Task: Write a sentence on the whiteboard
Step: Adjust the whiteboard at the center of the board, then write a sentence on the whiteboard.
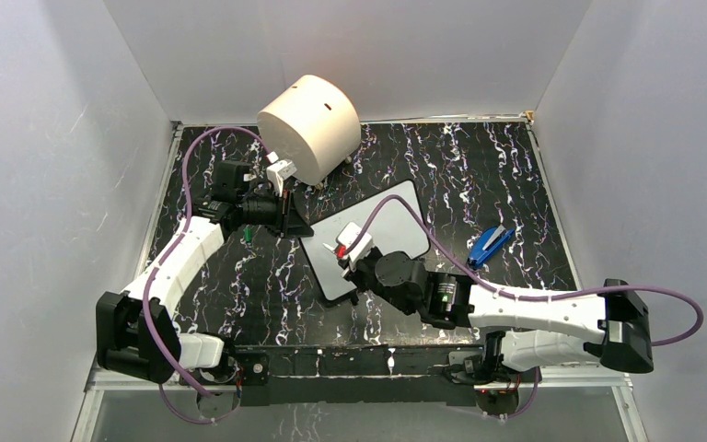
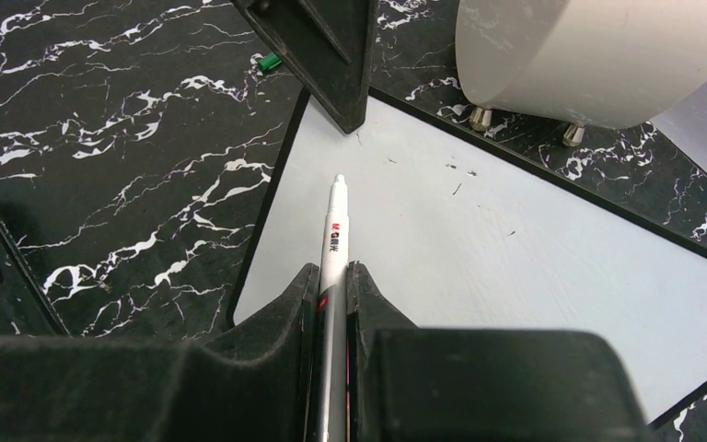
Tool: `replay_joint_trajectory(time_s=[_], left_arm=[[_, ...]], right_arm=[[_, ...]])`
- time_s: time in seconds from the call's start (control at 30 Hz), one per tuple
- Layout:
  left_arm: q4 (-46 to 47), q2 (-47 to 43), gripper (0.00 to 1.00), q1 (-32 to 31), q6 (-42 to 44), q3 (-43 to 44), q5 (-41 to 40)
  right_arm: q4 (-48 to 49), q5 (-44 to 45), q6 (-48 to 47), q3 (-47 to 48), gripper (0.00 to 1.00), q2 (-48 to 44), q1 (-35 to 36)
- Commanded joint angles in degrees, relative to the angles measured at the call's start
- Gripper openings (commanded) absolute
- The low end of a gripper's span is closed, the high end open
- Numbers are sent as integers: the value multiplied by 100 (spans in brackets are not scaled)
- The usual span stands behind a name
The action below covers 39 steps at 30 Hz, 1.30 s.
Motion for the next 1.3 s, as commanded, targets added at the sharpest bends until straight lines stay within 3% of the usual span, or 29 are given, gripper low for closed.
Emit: replay_joint_trajectory(time_s=[0.0, 0.27, 1.27], left_arm=[[-92, -218, 14, 4, 165, -52, -123], [-84, -347, 0, 3, 426, -152, -126], [159, -641, 0, -96, 341, -536, -333]], right_arm=[[246, 296, -111, 311, 0, 16, 75], [129, 397, -141, 429, 0, 97, 180], [9, 926, -10, 668, 0, 515, 472]])
